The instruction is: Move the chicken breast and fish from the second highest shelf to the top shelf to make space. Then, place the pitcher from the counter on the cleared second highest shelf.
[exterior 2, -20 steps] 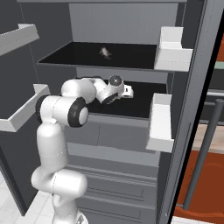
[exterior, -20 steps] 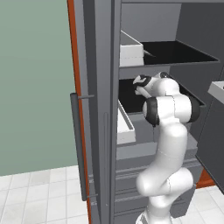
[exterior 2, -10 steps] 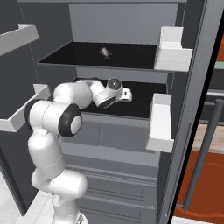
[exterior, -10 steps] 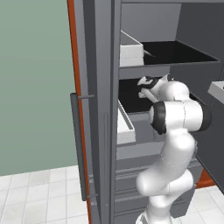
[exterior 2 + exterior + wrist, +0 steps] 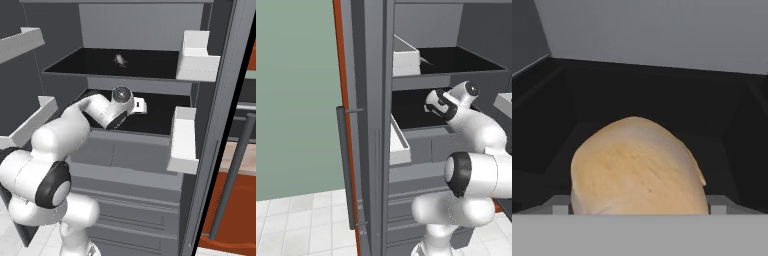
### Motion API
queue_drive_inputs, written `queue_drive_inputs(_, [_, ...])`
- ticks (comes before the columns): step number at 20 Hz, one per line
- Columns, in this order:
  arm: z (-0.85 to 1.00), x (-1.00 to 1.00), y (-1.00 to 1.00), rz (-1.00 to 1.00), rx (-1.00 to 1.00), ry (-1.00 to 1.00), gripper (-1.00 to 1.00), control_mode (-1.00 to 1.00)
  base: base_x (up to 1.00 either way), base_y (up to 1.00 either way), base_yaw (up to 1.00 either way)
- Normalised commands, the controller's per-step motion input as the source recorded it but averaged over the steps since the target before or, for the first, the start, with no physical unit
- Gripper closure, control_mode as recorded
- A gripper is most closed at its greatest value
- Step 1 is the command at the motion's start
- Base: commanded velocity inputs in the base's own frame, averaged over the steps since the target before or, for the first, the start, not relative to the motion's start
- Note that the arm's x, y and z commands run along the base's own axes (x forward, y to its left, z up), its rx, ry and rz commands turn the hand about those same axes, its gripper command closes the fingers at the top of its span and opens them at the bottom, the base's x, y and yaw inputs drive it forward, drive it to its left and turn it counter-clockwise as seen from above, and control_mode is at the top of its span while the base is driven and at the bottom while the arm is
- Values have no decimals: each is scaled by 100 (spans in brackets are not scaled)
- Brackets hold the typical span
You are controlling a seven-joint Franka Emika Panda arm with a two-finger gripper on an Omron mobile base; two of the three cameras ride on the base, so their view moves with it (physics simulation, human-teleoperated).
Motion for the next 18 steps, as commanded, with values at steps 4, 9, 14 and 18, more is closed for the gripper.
queue_drive_inputs(4, [100, -100, 1, 2, -6, 0, 100, -100, 0, 0, 0])
queue_drive_inputs(9, [83, -100, 0, 1, -6, -3, 100, -100, 0, 0, 0])
queue_drive_inputs(14, [81, -99, 0, 0, -2, -14, 100, -100, 0, 0, 0])
queue_drive_inputs(18, [88, -73, -2, 0, 0, -20, 100, -100, 0, 0, 0])
